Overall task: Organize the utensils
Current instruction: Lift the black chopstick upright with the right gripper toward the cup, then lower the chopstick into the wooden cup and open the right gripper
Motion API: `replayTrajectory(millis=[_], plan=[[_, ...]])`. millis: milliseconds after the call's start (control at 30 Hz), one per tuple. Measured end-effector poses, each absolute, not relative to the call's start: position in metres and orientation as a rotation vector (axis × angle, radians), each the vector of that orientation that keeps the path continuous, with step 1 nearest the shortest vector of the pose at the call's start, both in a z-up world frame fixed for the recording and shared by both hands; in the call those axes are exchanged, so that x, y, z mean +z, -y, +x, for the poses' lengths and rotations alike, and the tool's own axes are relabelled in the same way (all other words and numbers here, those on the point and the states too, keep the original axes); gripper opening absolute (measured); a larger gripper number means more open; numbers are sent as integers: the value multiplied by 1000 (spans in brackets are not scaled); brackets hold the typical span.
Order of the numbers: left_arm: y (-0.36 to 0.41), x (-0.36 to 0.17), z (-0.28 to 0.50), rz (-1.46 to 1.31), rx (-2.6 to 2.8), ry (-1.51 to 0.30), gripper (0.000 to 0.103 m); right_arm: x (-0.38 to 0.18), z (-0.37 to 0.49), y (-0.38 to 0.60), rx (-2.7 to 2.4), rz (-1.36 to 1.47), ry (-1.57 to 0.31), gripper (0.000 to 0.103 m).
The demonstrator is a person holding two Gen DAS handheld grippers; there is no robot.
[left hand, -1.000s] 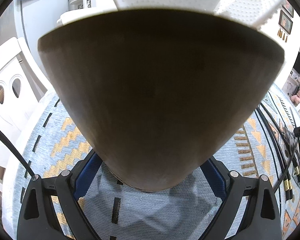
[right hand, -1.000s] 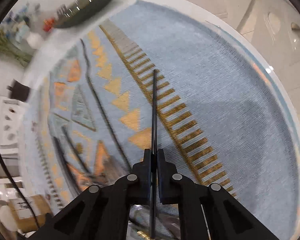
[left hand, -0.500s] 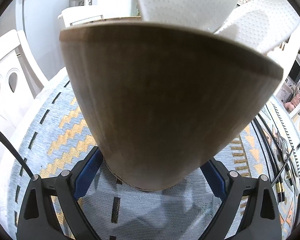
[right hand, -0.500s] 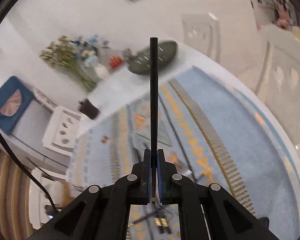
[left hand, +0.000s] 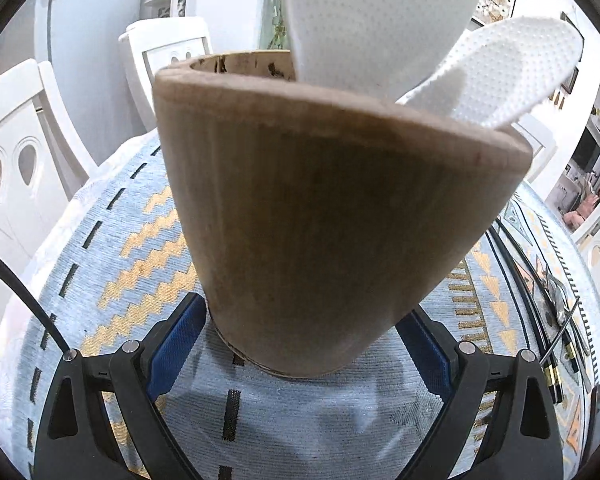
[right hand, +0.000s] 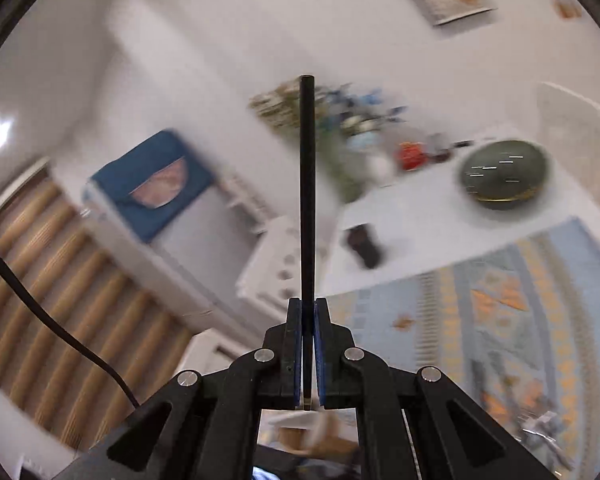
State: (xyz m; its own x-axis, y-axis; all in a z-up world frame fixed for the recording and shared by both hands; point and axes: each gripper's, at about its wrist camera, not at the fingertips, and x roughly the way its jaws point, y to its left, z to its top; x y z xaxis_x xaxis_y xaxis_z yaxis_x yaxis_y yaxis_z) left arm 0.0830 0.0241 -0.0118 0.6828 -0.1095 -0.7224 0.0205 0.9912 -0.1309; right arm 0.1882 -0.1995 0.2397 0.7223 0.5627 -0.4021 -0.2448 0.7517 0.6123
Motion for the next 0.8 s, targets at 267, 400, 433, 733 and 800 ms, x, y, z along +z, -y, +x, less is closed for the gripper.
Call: replayTrajectory(millis=[267, 400, 433, 733, 800], plan=[[-20, -11, 75, -117, -72, -807, 94, 233, 214, 103, 584, 343, -627, 5], [-17, -10, 71, -114, -70, -804, 94, 214, 213, 69, 559, 176, -632, 5], [-17, -10, 71, -114, -70, -805, 94, 208, 213, 65, 554, 148, -638, 5], [-17, -10, 72, -113, -71, -808, 94, 175, 229, 69, 562, 149, -837, 8], [-17, -11, 73, -111, -71, -810, 94, 183, 229, 86, 519, 207, -819, 25]])
